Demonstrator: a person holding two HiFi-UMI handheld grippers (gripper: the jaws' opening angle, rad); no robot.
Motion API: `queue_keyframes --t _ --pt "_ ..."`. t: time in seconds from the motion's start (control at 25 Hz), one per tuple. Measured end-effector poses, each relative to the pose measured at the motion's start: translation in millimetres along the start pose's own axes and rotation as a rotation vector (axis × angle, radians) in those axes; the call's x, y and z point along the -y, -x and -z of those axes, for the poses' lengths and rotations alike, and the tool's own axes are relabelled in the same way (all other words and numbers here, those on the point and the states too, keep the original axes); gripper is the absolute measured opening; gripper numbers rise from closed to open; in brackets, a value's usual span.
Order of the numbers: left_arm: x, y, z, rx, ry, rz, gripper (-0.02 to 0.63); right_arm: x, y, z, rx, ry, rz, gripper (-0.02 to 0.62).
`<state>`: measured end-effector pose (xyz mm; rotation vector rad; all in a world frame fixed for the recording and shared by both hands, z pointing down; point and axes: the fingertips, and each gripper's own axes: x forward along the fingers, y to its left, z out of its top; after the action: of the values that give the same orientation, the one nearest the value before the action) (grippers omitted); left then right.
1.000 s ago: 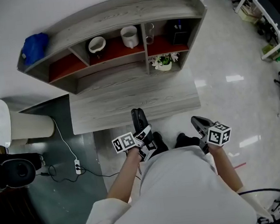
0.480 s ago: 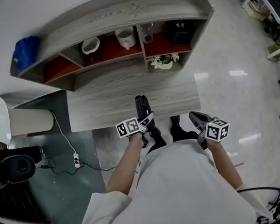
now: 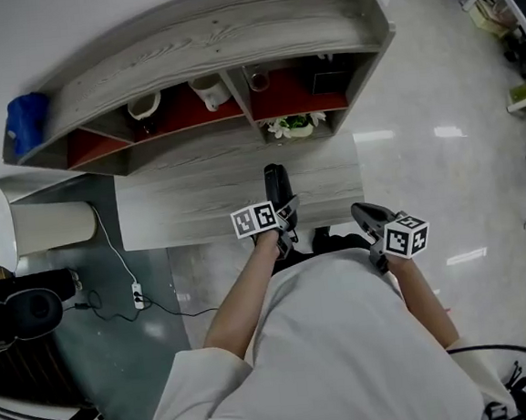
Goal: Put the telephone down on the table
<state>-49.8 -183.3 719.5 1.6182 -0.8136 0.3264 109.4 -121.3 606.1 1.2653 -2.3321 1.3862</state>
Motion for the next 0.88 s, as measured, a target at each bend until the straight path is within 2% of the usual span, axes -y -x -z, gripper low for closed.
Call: queue_keyframes --t 0.2,0.44,0.68,0.88 --pt "16.0 -48.3 -7.0 -0.029 -0.049 -0.045 0.296 20.1 -4.3 -7.8 -0.037 0.002 -0.023 0.018" --pt "18.5 -103.8 -4.3 -0.103 -0.096 -0.124 0.295 35.2 -3.3 -7.6 -0.072 0.025 -0.024 0.018" --pt "17.1 -160.1 -4.8 -0.162 -0.194 -0.258 0.295 53.1 -9.4 -14.6 -0.088 0.011 -0.033 0.018" --pt "13.7 -192.5 -13.2 -0.164 -0.245 -0.365 0.295 67.0 -8.2 -21.3 -0.079 -0.019 -0.019 0.018"
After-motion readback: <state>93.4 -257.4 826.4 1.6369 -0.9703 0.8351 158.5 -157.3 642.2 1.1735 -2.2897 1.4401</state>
